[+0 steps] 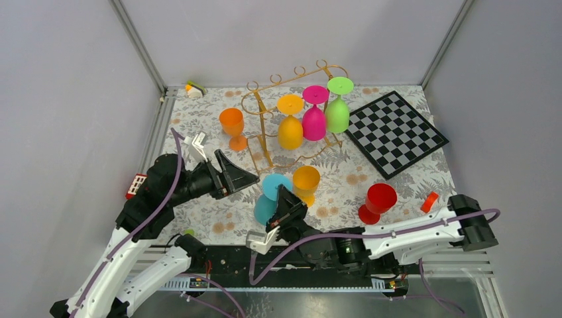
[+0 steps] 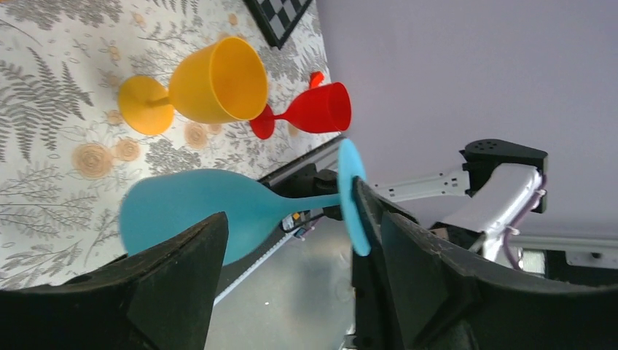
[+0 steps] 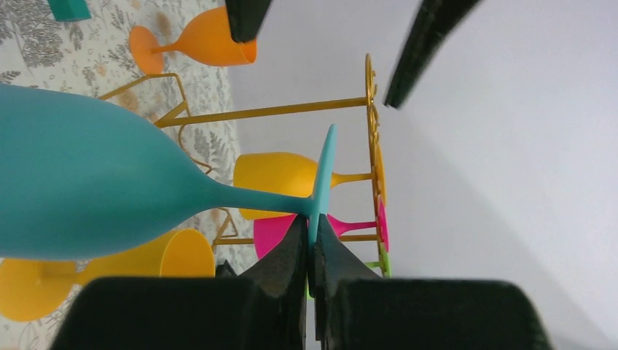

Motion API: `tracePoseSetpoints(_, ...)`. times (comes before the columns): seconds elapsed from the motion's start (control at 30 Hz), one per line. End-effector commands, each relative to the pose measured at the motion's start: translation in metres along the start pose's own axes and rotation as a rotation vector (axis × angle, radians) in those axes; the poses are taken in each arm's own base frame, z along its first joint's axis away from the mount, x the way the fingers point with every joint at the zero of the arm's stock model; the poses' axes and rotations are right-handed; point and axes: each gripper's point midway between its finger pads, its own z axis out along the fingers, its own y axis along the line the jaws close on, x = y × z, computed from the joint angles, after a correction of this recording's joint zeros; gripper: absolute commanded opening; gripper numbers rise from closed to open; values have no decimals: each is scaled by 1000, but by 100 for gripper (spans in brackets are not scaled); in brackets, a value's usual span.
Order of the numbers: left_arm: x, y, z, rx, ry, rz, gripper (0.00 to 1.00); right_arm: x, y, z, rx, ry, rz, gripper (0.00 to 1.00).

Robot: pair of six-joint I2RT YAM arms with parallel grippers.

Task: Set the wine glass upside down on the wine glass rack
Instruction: Turn the wine glass upside down at the wine rack.

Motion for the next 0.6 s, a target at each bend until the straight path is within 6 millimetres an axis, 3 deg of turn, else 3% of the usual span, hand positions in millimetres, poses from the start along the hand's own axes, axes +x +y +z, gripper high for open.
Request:
tracePoseSetpoints(0.0,-5,-44,-10,161,13,8,78,-5,-27,-3,134,44,22,0)
tracePoseSetpoints(0.23,4,-53,-12,204,87,4,65,-14,-19,-3,120,41,-22,0)
tracePoseSetpoints(0.57,14,-51,-4,202,164,-9,47,-15,-12,-2,99,37,-51,0)
